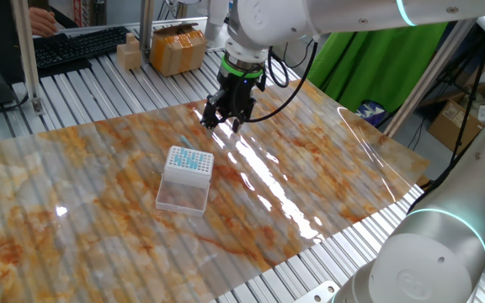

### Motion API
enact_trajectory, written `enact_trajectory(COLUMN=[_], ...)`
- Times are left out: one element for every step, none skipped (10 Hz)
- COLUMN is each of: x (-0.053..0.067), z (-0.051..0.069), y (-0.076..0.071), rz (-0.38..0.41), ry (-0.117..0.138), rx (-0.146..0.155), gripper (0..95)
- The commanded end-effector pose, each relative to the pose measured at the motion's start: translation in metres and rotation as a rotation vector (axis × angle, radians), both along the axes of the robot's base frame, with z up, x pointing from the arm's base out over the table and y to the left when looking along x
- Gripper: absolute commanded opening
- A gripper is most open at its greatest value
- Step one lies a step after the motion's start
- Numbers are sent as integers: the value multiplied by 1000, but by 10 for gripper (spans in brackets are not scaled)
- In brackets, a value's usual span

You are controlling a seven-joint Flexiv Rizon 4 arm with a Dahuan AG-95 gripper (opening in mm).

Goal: Insert a medium pipette tip into the holder for medium pipette tips

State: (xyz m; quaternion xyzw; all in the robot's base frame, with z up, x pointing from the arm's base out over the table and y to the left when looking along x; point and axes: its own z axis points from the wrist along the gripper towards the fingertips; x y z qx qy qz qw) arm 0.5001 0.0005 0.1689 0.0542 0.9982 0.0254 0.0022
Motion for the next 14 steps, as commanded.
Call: enact_trajectory(x=[0, 1, 0, 0, 0, 0, 0, 0, 0, 1, 1, 1, 3, 3], z=[-1, -1, -1, -1, -1, -1, -1, -1, -1, -2, -4, -5, -10, -12], y=[0, 1, 1, 1, 1, 1, 1, 1, 1, 1, 2, 2, 3, 4], rz=[-5, -10, -10, -8, 0, 9, 12, 13, 10, 9, 12, 14, 10, 5], ry=[-3, -1, 0, -1, -4, -6, -5, 3, 21, 50, 58, 66, 67, 69], rx=[4, 5, 9, 12, 11, 8, 8, 8, 9, 8, 8, 9, 9, 6], gripper=[0, 0, 0, 0, 0, 0, 0, 0, 0, 0, 0, 0, 0, 0])
